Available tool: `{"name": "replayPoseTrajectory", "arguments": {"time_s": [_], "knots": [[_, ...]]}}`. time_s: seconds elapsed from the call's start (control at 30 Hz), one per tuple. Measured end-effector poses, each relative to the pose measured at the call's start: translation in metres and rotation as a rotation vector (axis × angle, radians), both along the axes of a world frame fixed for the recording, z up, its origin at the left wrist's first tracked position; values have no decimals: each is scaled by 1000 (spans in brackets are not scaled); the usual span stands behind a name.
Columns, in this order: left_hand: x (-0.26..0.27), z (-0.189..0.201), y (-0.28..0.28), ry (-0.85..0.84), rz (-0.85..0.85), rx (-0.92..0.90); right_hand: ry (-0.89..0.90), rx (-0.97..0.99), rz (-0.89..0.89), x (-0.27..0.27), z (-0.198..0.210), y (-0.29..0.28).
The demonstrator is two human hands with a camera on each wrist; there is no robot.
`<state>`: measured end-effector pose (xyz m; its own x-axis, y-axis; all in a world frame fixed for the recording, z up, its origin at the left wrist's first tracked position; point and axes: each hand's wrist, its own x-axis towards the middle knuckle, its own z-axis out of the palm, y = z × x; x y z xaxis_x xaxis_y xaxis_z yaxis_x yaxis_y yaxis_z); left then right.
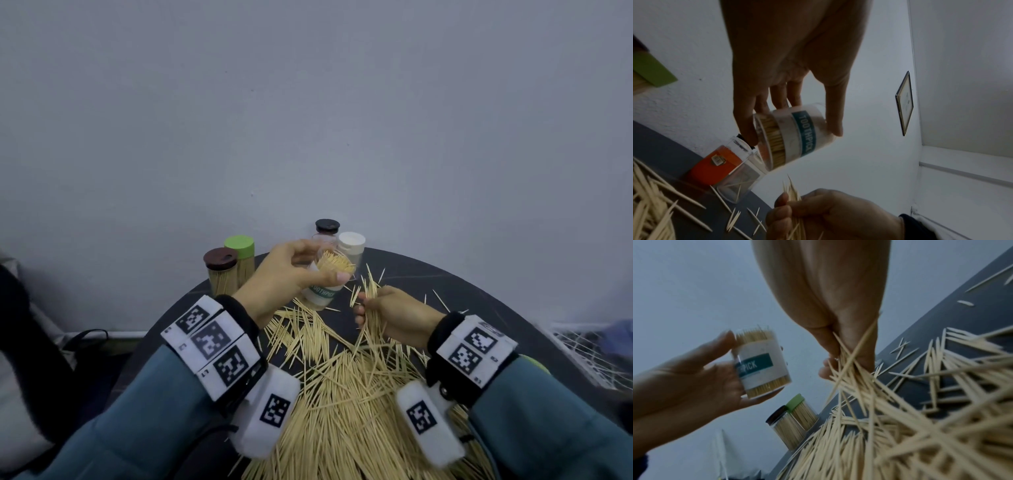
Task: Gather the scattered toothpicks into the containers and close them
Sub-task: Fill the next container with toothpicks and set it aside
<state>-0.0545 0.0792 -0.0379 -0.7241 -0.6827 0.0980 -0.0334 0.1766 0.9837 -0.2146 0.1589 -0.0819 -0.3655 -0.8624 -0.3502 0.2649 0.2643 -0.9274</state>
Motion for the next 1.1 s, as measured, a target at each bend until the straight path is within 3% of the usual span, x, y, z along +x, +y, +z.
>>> {"name": "replayPoseTrajectory", "arguments": {"time_s": [0.3,0.77,0.93,1.1], "knots": [[-5,-8,4,-67,-29,-26,-25,-204,-105,-5,-1,6],[-7,-12,2,-87,-40,-128,-164,-604,-216,-5,57,9],[-7,-14,2,-126,-57,-159,-165,-645,-188,1,68,12],[-8,-13,10,-163,-183,-166,-173,-636,-199,12,54,7]]}}
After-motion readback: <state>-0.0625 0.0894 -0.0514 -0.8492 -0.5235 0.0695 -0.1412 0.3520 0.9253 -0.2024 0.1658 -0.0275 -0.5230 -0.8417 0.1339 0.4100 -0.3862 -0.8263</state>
